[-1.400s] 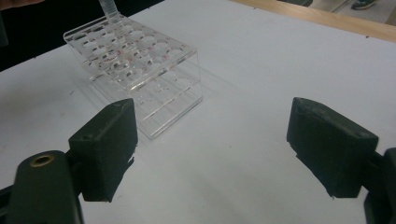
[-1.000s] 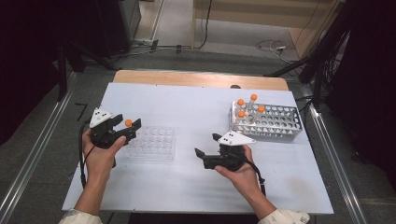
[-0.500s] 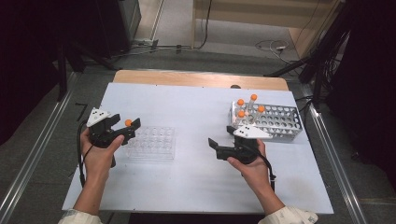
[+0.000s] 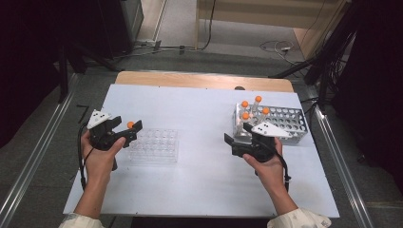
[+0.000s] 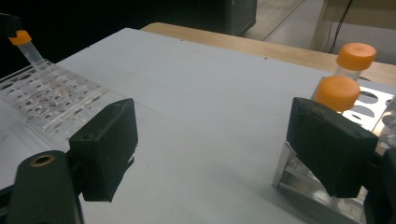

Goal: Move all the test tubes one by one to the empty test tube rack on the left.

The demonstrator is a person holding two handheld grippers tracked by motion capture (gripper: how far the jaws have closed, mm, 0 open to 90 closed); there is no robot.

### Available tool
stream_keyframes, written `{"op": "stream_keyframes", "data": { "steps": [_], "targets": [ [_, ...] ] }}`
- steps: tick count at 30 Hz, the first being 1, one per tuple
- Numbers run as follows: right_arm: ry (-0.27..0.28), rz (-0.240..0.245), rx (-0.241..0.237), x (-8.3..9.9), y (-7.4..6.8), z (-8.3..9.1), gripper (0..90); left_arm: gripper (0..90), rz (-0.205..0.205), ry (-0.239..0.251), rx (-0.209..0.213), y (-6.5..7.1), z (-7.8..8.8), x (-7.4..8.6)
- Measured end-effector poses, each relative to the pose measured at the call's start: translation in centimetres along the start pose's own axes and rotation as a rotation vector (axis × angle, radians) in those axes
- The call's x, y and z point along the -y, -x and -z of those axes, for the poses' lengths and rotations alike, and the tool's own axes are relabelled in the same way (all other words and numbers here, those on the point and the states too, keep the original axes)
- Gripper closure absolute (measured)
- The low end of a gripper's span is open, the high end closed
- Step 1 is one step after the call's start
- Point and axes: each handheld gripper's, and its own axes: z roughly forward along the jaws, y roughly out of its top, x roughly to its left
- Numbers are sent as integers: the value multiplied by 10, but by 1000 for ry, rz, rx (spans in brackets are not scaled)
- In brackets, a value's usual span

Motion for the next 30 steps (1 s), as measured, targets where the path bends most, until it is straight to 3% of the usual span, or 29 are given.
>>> {"op": "stream_keyframes", "data": {
  "steps": [30],
  "targets": [
    [28,-61,149,2,50,14,151,190,6,8,-17,-2,1,0]
  ]
}}
